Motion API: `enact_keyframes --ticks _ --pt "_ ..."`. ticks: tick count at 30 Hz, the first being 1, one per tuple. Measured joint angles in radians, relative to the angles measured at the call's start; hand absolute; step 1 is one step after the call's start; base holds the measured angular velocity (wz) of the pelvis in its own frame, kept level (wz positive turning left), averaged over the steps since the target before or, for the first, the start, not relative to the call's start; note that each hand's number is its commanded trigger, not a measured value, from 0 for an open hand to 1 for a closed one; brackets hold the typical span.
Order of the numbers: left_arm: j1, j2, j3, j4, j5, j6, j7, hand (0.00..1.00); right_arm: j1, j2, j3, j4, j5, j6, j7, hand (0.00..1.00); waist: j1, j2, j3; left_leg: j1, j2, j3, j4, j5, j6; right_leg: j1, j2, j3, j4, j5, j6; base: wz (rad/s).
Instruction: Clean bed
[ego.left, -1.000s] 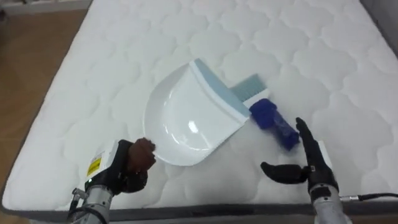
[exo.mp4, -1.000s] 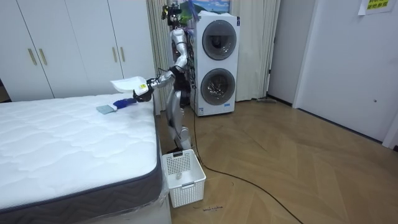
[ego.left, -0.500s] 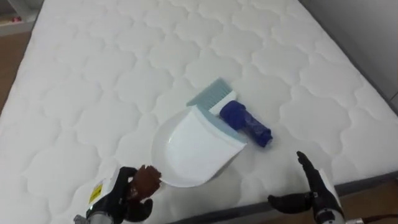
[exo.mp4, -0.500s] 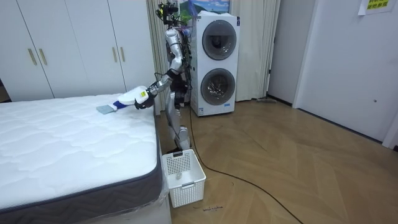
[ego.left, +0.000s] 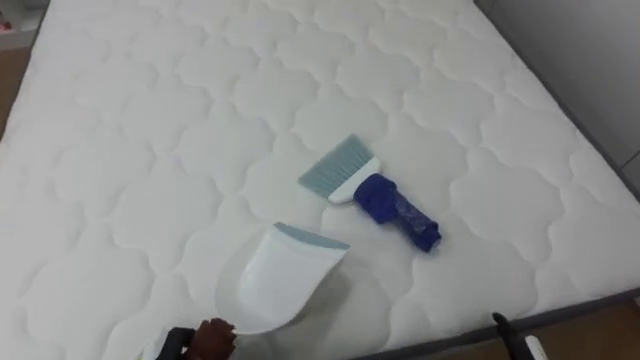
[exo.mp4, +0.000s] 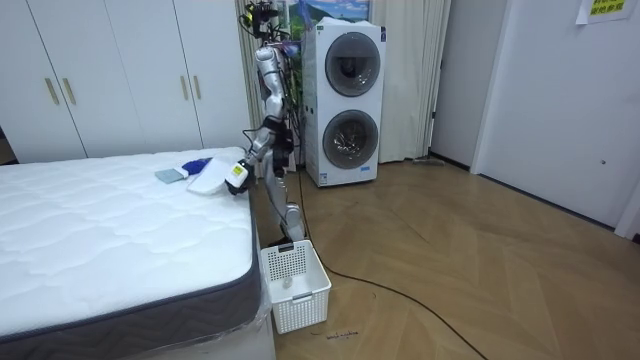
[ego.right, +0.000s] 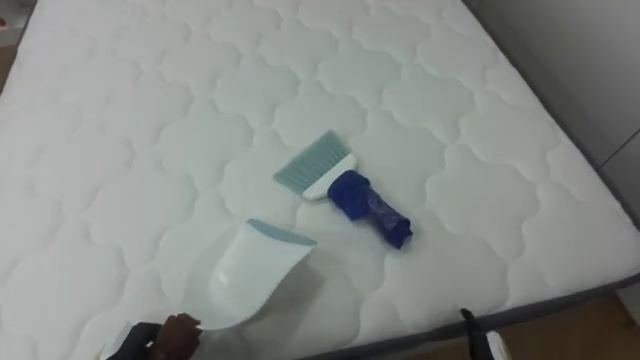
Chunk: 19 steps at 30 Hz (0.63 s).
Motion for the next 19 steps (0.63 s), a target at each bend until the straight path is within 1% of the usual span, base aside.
enact_keyframes --ticks 2,3,4,5,6,7,8,10,11,12,13,14,15,16,17,18,19 --pt "0.006 -0.004 0.014 0.023 -0.032 -0.002 -0.001 0.0 -0.002 0.008 -0.012 0.038 0.012 0.008 0.012 0.0 0.005 -0.002 0.0009 0.007 0.001 0.0 -0.003 0.0 0.0 0.008 0.001 0.0 -0.005 0.0 0.0 0.02" --pt "0.007 -0.006 0.027 0.053 -0.046 -0.003 -0.001 0.0 -0.003 0.014 -0.022 0.063 0.017 0.019 0.033 0.0 0.01 -0.004 -0.0041 0.014 0.002 -0.001 -0.008 0.0 0.0 0.014 0.001 0.0 -0.008 0.0 0.0 0.0" --pt "0.013 -0.006 0.044 0.089 -0.055 -0.004 -0.003 0.0 -0.002 0.019 -0.026 0.086 0.023 0.029 0.054 0.0 0.013 -0.005 -0.0038 0.027 0.006 -0.002 -0.016 0.0 0.0 0.028 0.001 0.0 -0.018 0.001 -0.001 0.0" --pt "0.016 -0.006 0.058 0.102 -0.055 -0.003 -0.006 0.0 -0.002 0.022 -0.032 0.101 0.023 0.034 0.067 0.0 0.013 -0.007 -0.0063 0.03 0.007 -0.003 -0.017 0.0 0.0 0.034 0.002 0.001 -0.023 0.002 -0.001 0.05" --pt "0.024 -0.006 0.089 0.123 -0.055 -0.001 -0.017 0.0 -0.002 0.026 -0.042 0.121 0.023 0.048 0.087 0.0 0.015 -0.01 -0.0068 0.039 0.008 -0.005 -0.017 0.0 0.0 0.046 0.002 0.0 -0.028 0.002 -0.002 0.04" --pt "0.042 -0.008 0.117 0.13 -0.054 0.008 -0.022 0.0 -0.003 0.026 -0.047 0.139 0.023 0.062 0.103 0.0 0.015 -0.012 -0.01 0.042 0.008 -0.006 -0.017 0.0 0.0 0.051 0.002 -0.002 -0.031 0.002 -0.002 0.04" --pt "0.05 -0.009 0.131 0.131 -0.054 0.013 -0.024 0.0 -0.002 0.026 -0.052 0.143 0.023 0.07 0.111 0.0 0.015 -0.012 -0.0101 0.042 0.008 -0.007 -0.017 0.0 0.0 0.054 0.002 -0.003 -0.034 0.003 -0.001 0.06" --pt "0.071 -0.012 0.168 0.144 -0.054 0.037 -0.034 0.0 -0.001 0.027 -0.059 0.153 0.021 0.103 0.132 0.0 0.016 -0.014 -0.0106 0.044 0.008 -0.014 -0.016 -0.001 0.001 0.061 0.001 -0.012 -0.041 0.005 0.001 0.1" --pt "0.072 -0.012 0.175 0.151 -0.054 0.044 -0.039 0.0 -0.003 0.027 -0.059 0.159 0.02 0.109 0.14 0.0 0.016 -0.015 -0.0103 0.045 0.008 -0.017 -0.016 -0.001 0.001 0.062 0.001 -0.016 -0.041 0.005 0.001 0.15" --pt "0.071 -0.013 0.184 0.163 -0.054 0.062 -0.047 0.0 -0.003 0.028 -0.059 0.185 0.014 0.114 0.159 0.0 0.016 -0.017 -0.0095 0.047 0.007 -0.028 -0.016 -0.001 0.001 0.066 0.001 -0.024 -0.041 0.005 0.001 0.16" --pt "0.071 -0.015 0.191 0.171 -0.054 0.08 -0.054 0.0 -0.006 0.029 -0.058 0.208 0.008 0.132 0.172 0.0 0.018 -0.021 -0.0059 0.057 0.006 -0.029 -0.017 -0.001 0.001 0.075 0.001 -0.028 -0.041 0.005 0.001 0.14" --pt "0.073 -0.015 0.192 0.175 -0.054 0.086 -0.059 0.0 -0.006 0.03 -0.058 0.221 0.005 0.139 0.178 0.0 0.023 -0.021 -0.0051 0.062 0.006 -0.029 -0.017 -0.001 0.001 0.078 0.0 -0.031 -0.042 0.004 0.001 0.11" --pt "0.073 -0.018 0.199 0.193 -0.053 0.099 -0.062 0.0 -0.003 0.03 -0.059 0.239 -0.012 0.16 0.191 0.0 0.033 -0.026 -0.0008 0.071 0.006 -0.03 -0.018 -0.002 0.002 0.088 -0.002 -0.032 -0.043 0.002 0.002 0.07" --pt "0.076 -0.025 0.212 0.206 -0.054 0.108 -0.063 0.0 -0.002 0.029 -0.059 0.256 -0.03 0.181 0.199 0.0 0.04 -0.025 -0.0005 0.075 0.008 -0.03 -0.019 -0.007 0.01 0.095 -0.004 -0.034 -0.04 -0.003 0.002 0.09" --pt "0.078 -0.028 0.217 0.207 -0.054 0.116 -0.064 0.0 -0.004 0.029 -0.059 0.256 -0.037 0.193 0.205 0.0 0.041 -0.024 -0.002 0.075 0.009 -0.032 -0.019 -0.011 0.014 0.095 -0.004 -0.039 -0.038 -0.006 0.002 0.15" --pt "0.079 -0.035 0.226 0.207 -0.054 0.129 -0.068 0.0 0.002 0.03 -0.059 0.257 -0.059 0.216 0.22 0.0 0.042 -0.024 -0.0023 0.071 0.012 -0.044 -0.023 -0.023 0.015 0.093 0.0 -0.047 -0.032 -0.008 0.003 0.16" --pt "0.084 -0.041 0.232 0.207 -0.054 0.143 -0.071 0.0 0.003 0.03 -0.058 0.258 -0.072 0.237 0.24 0.0 0.045 -0.028 -0.0031 0.068 0.009 -0.048 -0.027 -0.026 0.016 0.091 0.0 -0.053 -0.023 -0.008 0.003 0.13"
